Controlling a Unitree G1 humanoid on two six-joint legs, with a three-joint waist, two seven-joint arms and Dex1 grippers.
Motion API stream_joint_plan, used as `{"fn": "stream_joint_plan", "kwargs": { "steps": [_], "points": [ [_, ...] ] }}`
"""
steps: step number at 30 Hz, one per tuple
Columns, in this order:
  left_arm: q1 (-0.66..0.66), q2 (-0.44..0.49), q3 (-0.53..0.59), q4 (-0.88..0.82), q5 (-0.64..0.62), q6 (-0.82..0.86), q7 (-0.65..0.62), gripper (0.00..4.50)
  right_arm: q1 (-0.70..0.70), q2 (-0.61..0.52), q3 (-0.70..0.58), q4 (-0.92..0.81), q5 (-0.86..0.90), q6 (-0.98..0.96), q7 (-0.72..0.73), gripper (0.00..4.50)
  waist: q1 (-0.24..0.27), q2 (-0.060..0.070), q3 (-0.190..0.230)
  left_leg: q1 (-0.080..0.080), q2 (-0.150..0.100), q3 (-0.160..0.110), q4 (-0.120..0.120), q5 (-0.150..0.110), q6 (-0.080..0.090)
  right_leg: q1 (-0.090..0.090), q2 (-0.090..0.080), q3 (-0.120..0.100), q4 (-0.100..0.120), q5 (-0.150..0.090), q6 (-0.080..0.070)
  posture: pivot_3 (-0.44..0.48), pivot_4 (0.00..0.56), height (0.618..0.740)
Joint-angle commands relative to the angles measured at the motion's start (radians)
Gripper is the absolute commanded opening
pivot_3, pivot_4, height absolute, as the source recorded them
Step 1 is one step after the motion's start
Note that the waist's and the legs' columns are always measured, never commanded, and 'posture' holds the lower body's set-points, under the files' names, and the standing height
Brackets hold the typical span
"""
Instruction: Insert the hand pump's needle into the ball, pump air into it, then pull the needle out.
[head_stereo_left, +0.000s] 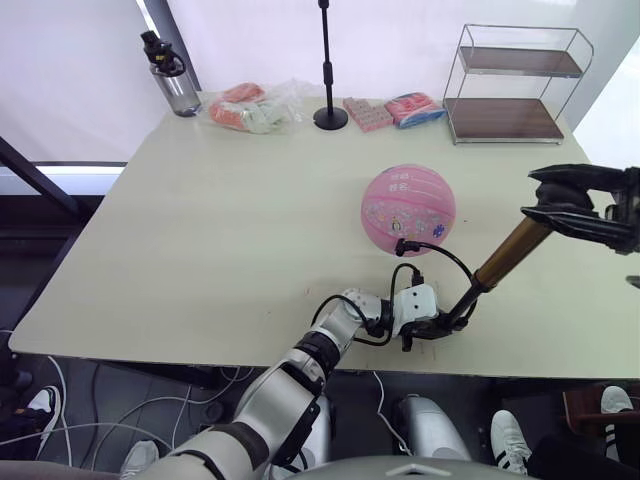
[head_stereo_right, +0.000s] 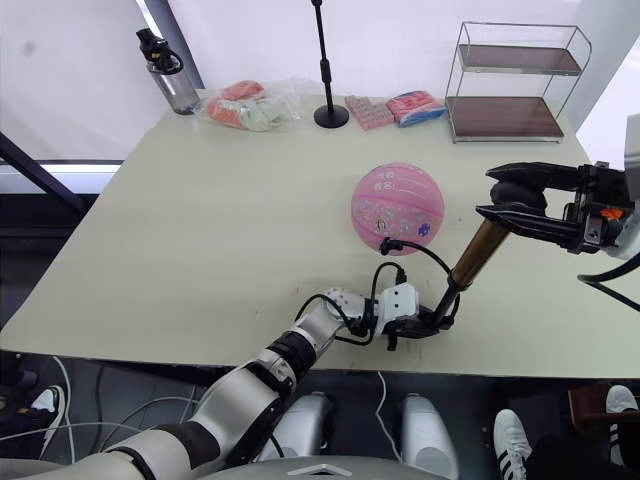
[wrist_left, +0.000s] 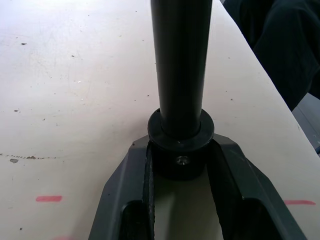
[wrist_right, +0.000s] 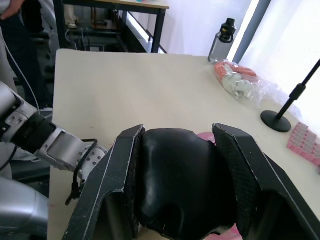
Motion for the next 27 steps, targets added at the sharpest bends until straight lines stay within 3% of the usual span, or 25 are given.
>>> {"fn": "stream_joint_plan", "kwargs": {
  "steps": [1,4,9,15,19,27],
  "points": [
    [0.035,0.032,-0.018,0.085,0.049,0.05,0.013,1.0,0.054,0.038,0.058,-0.022,-0.101,-0.072,0.005,1.73,-0.001,0.0,0.0,0.0,0.0,0.0,0.0,0.0,0.0,0.0,0.0,0.0,0.0,0.0,0.0,0.0,0.15,0.731],
    [0.033,0.032,-0.016,0.087,0.047,0.048,0.018,1.0,0.129,0.125,0.165,-0.009,-0.223,-0.161,-0.028,1.73,-0.006,-0.009,-0.008,0.003,0.001,0.0,0.0,0.0,0.0,0.002,0.001,0.0,0.0,0.0,0.0,0.0,0.15,0.731],
    [0.035,0.037,-0.014,0.085,0.043,0.045,0.021,1.0,0.232,0.23,0.297,0.07,-0.369,-0.31,-0.025,1.73,-0.013,-0.014,-0.013,0.004,0.002,0.0,0.0,0.0,0.0,0.004,0.001,0.0,0.0,-0.002,-0.003,0.0,0.15,0.731],
    [0.034,0.036,-0.012,0.087,0.042,0.045,0.026,1.0,0.293,0.306,0.399,0.196,-0.502,-0.469,-0.03,1.73,-0.014,-0.012,-0.016,0.005,0.002,0.0,0.0,0.0,0.0,0.004,0.002,0.0,0.001,-0.001,-0.003,0.0,0.15,0.731],
    [0.035,0.032,-0.011,0.089,0.04,0.045,0.028,1.0,0.288,0.316,0.389,0.196,-0.502,-0.496,-0.049,1.73,-0.015,-0.011,-0.018,0.005,0.002,0.0,0.0,0.0,0.0,0.004,0.002,0.001,0.001,-0.001,-0.002,0.0,0.15,0.731],
    [0.036,0.03,-0.011,0.091,0.041,0.046,0.029,1.0,0.182,0.204,0.212,0.061,-0.278,-0.323,-0.074,1.73,-0.01,-0.005,-0.012,0.003,0.001,0.0,0.0,0.0,0.0,0.003,0.001,0.001,0.001,-0.002,-0.003,0.0,0.15,0.731]
  ]
}}
